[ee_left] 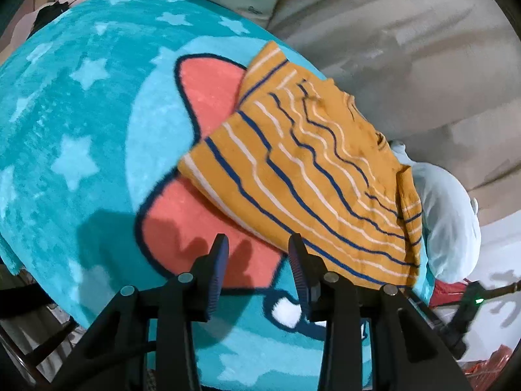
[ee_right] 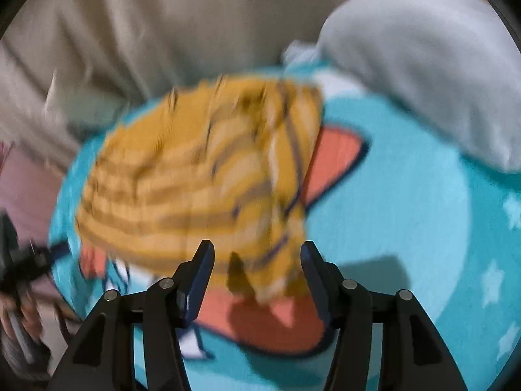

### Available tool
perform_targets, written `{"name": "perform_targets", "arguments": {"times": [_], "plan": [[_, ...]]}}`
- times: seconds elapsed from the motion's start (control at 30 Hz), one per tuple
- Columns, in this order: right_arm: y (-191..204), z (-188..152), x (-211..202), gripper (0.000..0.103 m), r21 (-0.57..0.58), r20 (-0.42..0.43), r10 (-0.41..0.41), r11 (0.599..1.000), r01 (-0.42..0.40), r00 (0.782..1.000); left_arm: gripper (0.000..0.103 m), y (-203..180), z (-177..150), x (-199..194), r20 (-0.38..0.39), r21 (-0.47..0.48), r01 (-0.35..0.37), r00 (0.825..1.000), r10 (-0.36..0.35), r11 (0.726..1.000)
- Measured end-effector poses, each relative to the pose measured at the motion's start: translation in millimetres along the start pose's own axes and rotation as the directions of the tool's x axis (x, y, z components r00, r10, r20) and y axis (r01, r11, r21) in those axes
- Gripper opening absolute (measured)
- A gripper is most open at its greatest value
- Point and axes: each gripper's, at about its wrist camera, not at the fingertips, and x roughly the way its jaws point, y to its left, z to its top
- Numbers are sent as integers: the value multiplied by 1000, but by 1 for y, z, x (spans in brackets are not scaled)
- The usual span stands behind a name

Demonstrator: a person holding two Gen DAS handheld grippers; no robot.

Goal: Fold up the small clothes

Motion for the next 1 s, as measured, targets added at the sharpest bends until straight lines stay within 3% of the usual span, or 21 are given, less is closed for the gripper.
{"name": "perform_targets", "arguments": {"times": [0.03,0.07,0.2,0.27,0.37,0.43,0.5,0.53,0.6,0.67,0.77,0.83,0.87,1.0], "plan": [[0,-6,8,45,-9,-26,-17,1000,17,1000,36,-1,-1,0,-1,2,0,1000,0,1000],[-4,-9,15,11,-21,-36,-63,998,63,997,36,-4,-2,-1,0,5,3,1000,-3,1000],[-40,-5,-4,10,87,27,-111,990,108,993,36,-8,-5,-7,14,23,1,1000,-1,1000],[-62,-2,-22,6,134,55,-219,969,210,974,36,-5,-5,-10,22,16,-1,1000,0,1000],[-79,1,-45,8,211,89,-269,946,246,959,36,-2,-5,-10,26,15,-11,1000,11,1000],[-50,13,-55,9,108,145,-223,972,209,964,36,-1,-4,-8,23,16,-21,1000,20,1000],[-4,27,-45,19,-45,157,-118,991,127,980,36,0,-2,-4,11,12,-15,1000,15,1000],[18,33,-34,33,-111,143,-61,991,78,988,36,0,-2,-3,7,13,-14,1000,14,1000],[61,45,2,38,-216,86,-2,976,21,996,36,0,-2,-2,2,24,-15,1000,15,1000],[85,58,43,38,-281,17,7,960,-2,1000,38,3,-3,-2,0,34,-25,1000,25,999],[83,84,85,35,-318,-11,-94,944,85,996,38,15,-2,-7,3,12,-22,1000,22,1000],[50,114,87,32,-243,44,-149,958,156,988,38,26,0,-11,11,-3,-29,1000,29,1000],[38,123,87,25,-196,51,-157,967,164,986,38,33,1,-13,15,-16,-37,999,38,999],[-33,157,71,20,93,57,-89,992,83,994,38,50,3,-16,14,-66,-33,999,34,997]]}}
